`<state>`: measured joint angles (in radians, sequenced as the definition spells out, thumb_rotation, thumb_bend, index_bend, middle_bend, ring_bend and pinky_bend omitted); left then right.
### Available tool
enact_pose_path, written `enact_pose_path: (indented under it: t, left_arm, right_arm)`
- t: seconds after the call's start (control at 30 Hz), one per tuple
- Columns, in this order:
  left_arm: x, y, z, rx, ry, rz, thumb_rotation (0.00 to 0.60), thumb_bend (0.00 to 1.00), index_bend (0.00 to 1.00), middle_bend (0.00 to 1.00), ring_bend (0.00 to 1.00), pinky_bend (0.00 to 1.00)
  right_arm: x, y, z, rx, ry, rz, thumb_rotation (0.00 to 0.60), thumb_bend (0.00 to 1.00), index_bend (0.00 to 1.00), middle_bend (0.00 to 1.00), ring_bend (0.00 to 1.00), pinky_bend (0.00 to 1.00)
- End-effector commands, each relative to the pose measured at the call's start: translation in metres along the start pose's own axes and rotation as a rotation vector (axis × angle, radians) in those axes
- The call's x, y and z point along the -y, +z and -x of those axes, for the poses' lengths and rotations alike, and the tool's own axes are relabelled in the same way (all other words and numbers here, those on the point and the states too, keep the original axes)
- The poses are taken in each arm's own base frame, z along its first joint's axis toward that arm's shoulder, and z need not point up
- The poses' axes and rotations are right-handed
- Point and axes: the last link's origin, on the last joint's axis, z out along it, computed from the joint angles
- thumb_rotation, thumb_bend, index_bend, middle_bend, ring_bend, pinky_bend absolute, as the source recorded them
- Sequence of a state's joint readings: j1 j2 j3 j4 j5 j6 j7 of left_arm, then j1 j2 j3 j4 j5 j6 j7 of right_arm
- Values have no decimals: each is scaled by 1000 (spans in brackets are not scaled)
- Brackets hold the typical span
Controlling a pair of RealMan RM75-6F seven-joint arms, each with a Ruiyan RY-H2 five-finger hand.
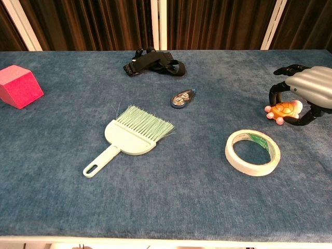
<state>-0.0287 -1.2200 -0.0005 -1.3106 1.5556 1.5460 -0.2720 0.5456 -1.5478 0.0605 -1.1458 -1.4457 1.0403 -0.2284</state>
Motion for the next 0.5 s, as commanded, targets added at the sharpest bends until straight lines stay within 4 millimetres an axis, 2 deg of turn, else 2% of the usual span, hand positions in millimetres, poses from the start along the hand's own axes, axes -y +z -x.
enact_pose_path:
  t: [0.03, 0.3, 0.37, 0.5]
  left_arm:
    - [1, 0, 0, 1, -1, -2, 600, 0, 63, 21, 0, 46]
    - [2, 0, 0, -1, -5, -3, 600, 0, 63, 21, 0, 46]
    - [2, -1, 0, -2, -6, -2, 600, 0, 63, 21, 0, 47]
    - [2, -1, -1, -6, -7, 0, 600, 0, 63, 21, 0, 46]
  right_arm:
    - [2, 3, 1, -13, -4, -4, 600, 271, 602, 512, 82, 0]
    - [7, 9, 5, -71, 25, -24, 600, 357, 961, 787, 311, 0]
    - [7, 10, 5, -82, 28, -28, 600, 383, 996, 825, 345, 0]
    - [8, 10, 6, -95, 37, -31, 600, 410, 1000, 870, 376, 0]
